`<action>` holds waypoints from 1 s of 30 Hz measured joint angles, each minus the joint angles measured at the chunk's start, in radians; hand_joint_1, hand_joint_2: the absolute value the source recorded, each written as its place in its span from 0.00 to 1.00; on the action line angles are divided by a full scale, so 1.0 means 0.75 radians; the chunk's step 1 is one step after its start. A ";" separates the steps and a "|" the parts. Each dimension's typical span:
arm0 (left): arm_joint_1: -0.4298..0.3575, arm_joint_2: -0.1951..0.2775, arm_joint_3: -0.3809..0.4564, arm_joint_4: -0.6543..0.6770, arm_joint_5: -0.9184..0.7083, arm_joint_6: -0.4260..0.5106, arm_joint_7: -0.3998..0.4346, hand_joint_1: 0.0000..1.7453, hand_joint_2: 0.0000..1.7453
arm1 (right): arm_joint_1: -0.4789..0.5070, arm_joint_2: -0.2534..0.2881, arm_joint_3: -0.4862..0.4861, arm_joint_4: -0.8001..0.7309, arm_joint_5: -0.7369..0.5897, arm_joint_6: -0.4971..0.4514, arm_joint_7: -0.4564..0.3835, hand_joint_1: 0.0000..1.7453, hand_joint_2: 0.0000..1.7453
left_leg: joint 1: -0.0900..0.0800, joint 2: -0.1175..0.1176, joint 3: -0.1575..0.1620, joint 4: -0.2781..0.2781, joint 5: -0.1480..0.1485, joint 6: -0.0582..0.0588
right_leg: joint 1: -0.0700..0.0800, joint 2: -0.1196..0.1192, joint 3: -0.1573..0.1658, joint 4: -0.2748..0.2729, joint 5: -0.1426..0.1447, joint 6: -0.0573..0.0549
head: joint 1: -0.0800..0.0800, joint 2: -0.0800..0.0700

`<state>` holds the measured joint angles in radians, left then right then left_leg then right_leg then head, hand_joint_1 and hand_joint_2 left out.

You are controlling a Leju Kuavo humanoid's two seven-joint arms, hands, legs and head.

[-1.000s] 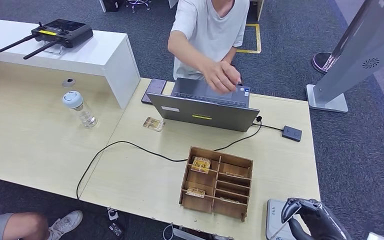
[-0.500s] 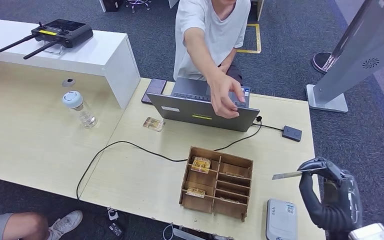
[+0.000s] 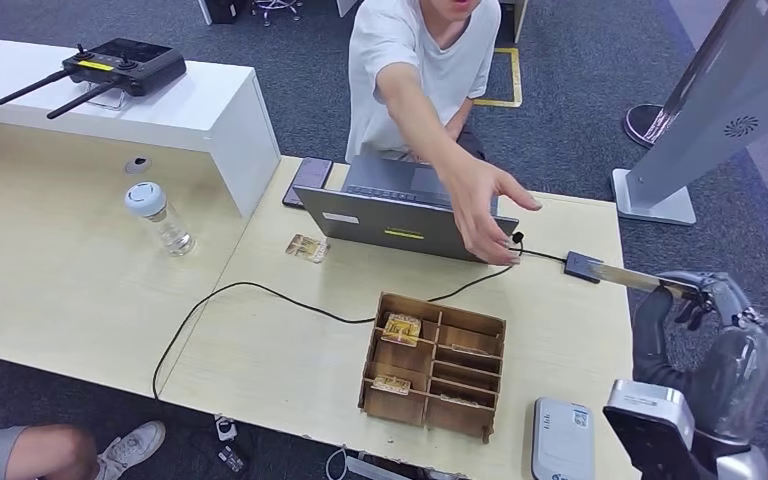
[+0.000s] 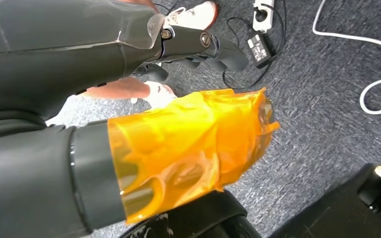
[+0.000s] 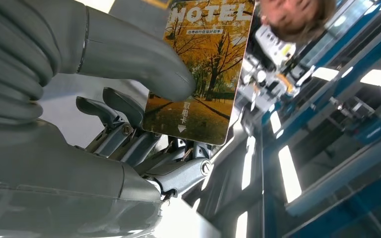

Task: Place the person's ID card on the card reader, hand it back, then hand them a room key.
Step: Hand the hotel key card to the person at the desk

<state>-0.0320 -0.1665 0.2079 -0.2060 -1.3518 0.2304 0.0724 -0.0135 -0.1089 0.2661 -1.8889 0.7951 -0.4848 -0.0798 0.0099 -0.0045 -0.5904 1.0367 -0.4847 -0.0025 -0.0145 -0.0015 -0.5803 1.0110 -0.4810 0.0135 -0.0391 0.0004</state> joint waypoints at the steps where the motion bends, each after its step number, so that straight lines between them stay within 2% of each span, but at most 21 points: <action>1: -0.002 -0.001 -0.001 0.000 -0.003 -0.002 0.001 0.00 0.00 | -0.009 0.009 0.004 0.005 0.021 0.001 0.018 1.00 1.00 | 0.000 0.000 0.000 0.000 0.000 0.000 | 0.000 0.000 0.000 0.000 0.000 0.000 | 0.000 0.000; 9: -0.004 -0.001 -0.009 0.000 -0.023 -0.004 -0.006 0.00 0.00 | -0.035 0.046 0.032 0.112 0.110 0.022 0.063 1.00 1.00 | 0.000 0.000 -0.001 0.000 0.000 0.000 | 0.000 0.000 0.000 0.000 0.000 0.000 | 0.000 0.000; 25: -0.005 0.000 -0.030 0.000 -0.031 -0.013 -0.005 0.00 0.00 | -0.090 0.084 0.074 0.264 0.127 0.086 0.095 1.00 1.00 | 0.000 0.000 -0.001 0.000 0.000 0.000 | 0.000 0.000 0.000 0.000 0.000 0.000 | 0.000 0.000; 29: -0.005 0.000 -0.032 0.000 -0.031 -0.014 -0.005 0.00 0.00 | -0.097 0.092 0.084 0.277 0.121 0.095 0.096 0.21 1.00 | 0.000 -0.001 -0.001 0.000 0.000 0.000 | 0.000 0.000 0.000 0.000 0.000 0.000 | 0.000 0.000; 30: -0.005 0.000 -0.032 0.000 -0.031 -0.014 -0.005 0.00 0.00 | -0.098 0.092 0.084 0.277 0.121 0.095 0.096 0.21 1.00 | 0.000 -0.001 -0.001 0.000 0.000 0.000 | 0.000 0.000 0.000 0.000 0.000 0.000 | 0.000 0.000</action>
<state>-0.0357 -0.1667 0.1843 -0.2060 -1.3752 0.2197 0.0687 -0.0867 -0.0401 0.3292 -1.6808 0.8858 -0.4132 -0.0076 0.0098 -0.0049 -0.5910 1.0367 -0.4848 -0.0024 -0.0146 -0.0018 -0.5804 1.0110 -0.4811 0.0136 -0.0389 0.0004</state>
